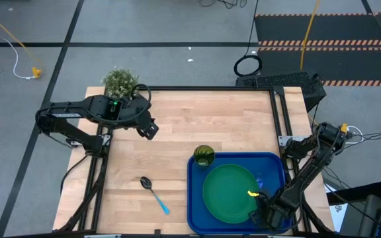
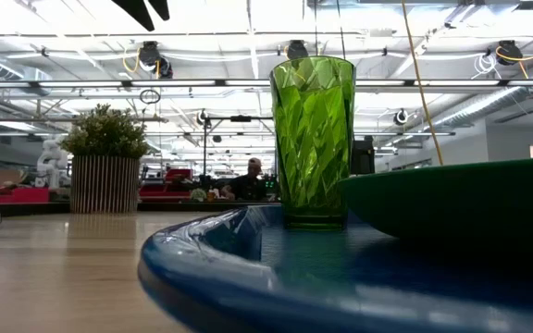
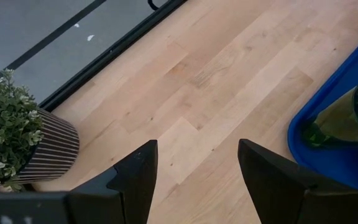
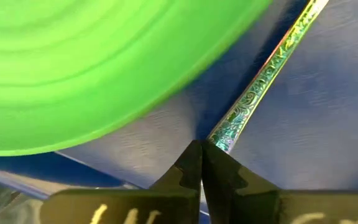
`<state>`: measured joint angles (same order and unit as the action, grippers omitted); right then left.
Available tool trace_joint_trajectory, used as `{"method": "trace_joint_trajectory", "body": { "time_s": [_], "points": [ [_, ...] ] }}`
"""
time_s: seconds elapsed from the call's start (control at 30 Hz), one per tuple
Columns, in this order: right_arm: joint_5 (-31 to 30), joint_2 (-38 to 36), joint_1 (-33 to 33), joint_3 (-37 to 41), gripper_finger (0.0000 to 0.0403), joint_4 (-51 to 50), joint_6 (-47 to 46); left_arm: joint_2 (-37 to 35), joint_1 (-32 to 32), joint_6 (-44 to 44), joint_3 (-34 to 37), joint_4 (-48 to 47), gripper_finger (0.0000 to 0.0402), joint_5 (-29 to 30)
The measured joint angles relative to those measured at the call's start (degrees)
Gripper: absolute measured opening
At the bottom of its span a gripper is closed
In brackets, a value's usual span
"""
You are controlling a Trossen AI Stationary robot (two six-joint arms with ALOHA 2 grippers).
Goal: Pick and place plate/cup/fork/spoon on tray
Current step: Put the blue fork on the blue tray to the right of the green plate
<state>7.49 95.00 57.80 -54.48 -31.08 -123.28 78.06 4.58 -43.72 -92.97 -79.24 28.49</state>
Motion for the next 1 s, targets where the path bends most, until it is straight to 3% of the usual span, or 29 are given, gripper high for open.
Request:
{"method": "trace_joint_trajectory", "body": {
  "time_s": [1.0],
  "points": [
    [0.1,0.1,-1.1,0.1,0.0,-2.7,0.6,0.0,0.0,-0.2,0.0,0.0,0.0223,0.1]
  ]
}}
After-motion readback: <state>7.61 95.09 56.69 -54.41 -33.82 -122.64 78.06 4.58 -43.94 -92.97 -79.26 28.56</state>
